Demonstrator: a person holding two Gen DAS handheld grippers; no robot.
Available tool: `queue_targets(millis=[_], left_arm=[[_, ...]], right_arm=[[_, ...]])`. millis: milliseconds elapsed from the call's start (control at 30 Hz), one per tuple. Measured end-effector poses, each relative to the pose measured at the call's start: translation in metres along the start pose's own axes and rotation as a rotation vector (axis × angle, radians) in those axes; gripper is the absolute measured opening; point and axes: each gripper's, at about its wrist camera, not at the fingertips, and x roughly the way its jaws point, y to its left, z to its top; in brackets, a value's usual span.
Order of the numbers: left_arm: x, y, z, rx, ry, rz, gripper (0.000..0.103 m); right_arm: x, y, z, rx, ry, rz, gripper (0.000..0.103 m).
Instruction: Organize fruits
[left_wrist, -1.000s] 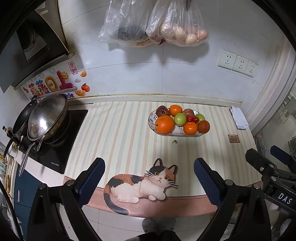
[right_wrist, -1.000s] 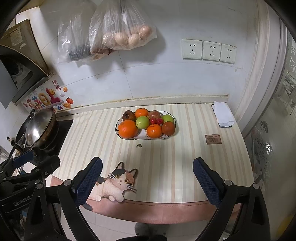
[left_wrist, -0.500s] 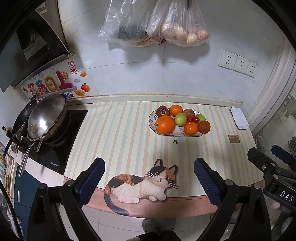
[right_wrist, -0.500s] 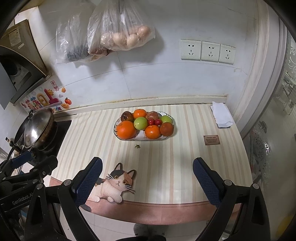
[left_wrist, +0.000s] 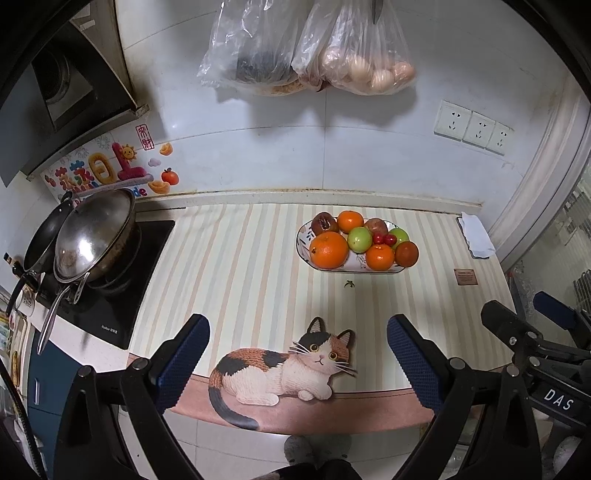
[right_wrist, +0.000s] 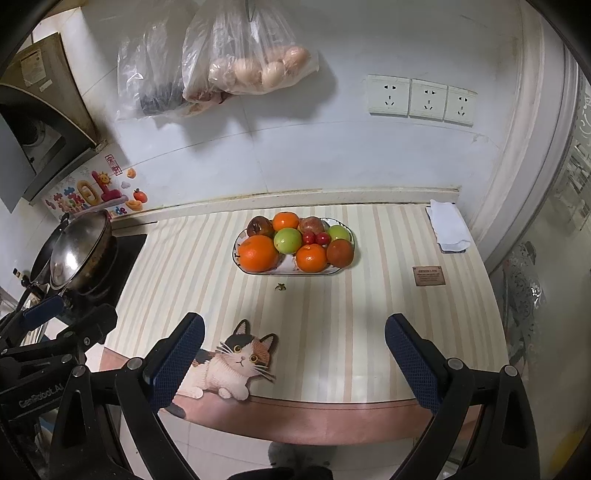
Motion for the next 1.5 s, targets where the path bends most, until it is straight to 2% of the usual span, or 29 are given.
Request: queue_targets(millis=[1500], left_arm=[[-0.0032,0.0071,0.0013,-0.003,-0.007,-0.024,0.098]], right_arm=[[-0.0015,0.0025,0.0003,0.008,-0.007,-0.011,0.100]])
